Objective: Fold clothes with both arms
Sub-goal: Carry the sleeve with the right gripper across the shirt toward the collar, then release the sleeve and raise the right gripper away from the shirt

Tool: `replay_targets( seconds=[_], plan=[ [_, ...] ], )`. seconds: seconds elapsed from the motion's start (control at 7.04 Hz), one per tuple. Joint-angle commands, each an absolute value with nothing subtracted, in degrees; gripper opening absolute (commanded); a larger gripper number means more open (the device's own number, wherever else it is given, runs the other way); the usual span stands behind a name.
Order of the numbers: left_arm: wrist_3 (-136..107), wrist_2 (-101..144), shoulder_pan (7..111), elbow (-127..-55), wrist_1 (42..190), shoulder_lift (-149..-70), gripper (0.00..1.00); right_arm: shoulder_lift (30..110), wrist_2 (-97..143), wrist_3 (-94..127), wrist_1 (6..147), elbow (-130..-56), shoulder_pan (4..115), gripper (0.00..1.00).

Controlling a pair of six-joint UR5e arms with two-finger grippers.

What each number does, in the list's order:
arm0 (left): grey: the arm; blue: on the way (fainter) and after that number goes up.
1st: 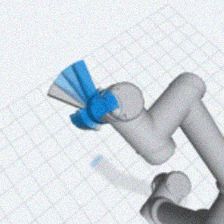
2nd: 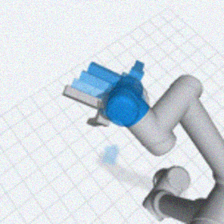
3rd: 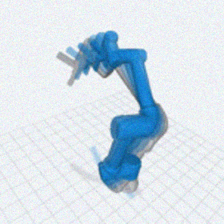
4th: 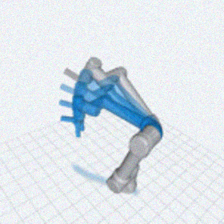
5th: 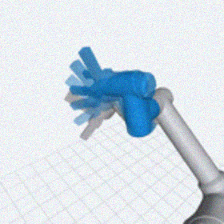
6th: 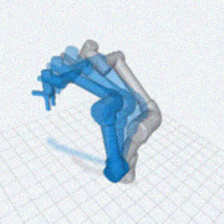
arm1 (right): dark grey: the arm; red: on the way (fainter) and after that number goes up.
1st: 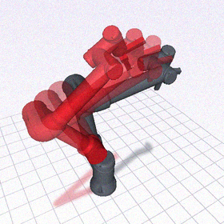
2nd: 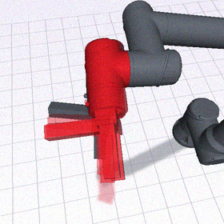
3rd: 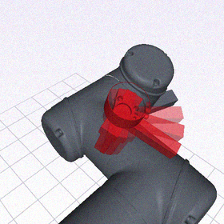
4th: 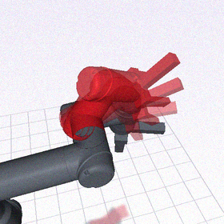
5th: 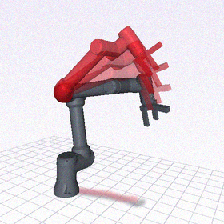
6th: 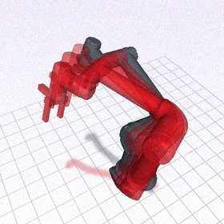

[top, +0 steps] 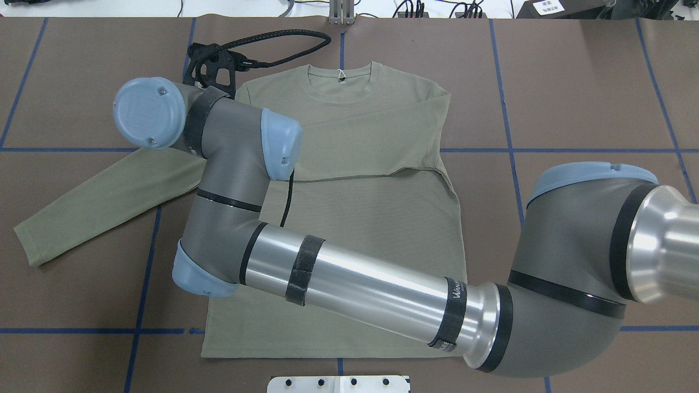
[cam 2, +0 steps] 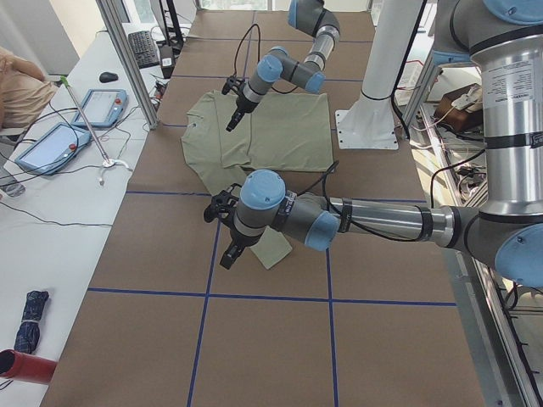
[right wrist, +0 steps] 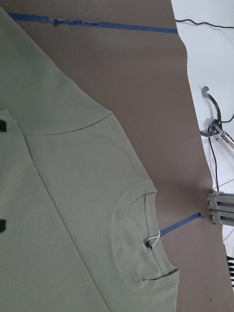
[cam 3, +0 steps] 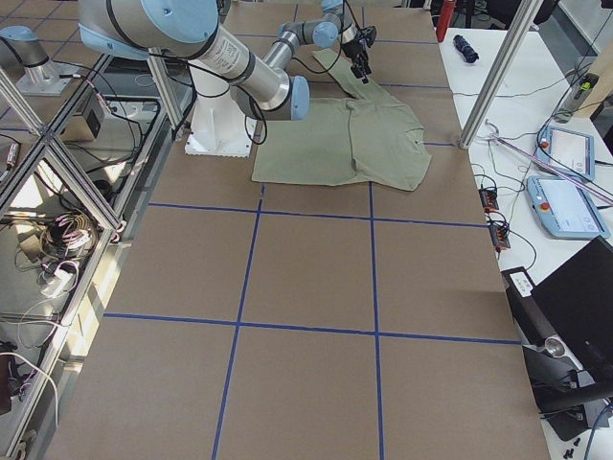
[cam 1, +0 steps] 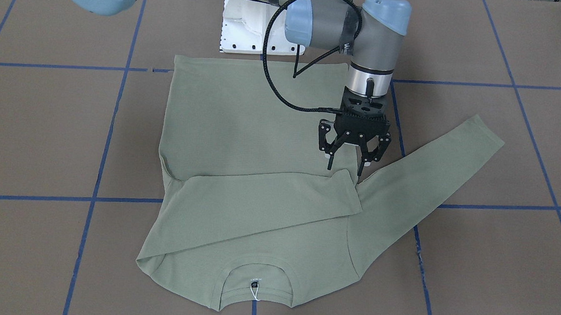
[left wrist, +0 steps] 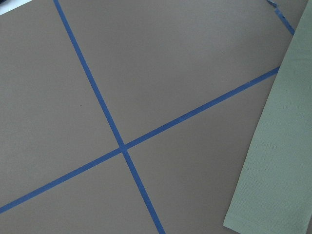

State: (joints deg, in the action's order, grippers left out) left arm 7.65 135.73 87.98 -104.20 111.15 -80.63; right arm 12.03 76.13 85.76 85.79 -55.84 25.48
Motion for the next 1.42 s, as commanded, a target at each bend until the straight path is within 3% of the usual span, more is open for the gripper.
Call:
replay_targets(
  seconds=[0.0, 0.28, 0.71, 0.99, 1.28],
  plan=[
    [6.9, 135.5, 88.0, -104.2, 114.4, -84.8, 1.0, 11.3, 83.5, 83.7, 86.0, -56.0, 28.4, 1.0],
    [2.3, 135.7, 87.9, -103.5, 120.0, -85.4, 1.0, 13.0, 99.2, 73.7, 91.9, -59.6, 37.3, 1.0],
    [-1.8, 134.3, 86.1, -103.3, 124.1, -81.6, 1.0, 36.6, 114.7, 51.5, 95.3, -82.5, 50.3, 1.0],
    [-16.6, 127.5, 77.8, -103.4, 138.5, -75.7, 1.0, 53.4, 120.7, 30.5, 96.2, -94.3, 60.2, 1.0],
    [-27.2, 119.5, 64.2, -103.1, 149.3, -69.9, 1.0, 66.6, 127.3, 15.7, 96.1, -98.8, 68.4, 1.0]
  ],
)
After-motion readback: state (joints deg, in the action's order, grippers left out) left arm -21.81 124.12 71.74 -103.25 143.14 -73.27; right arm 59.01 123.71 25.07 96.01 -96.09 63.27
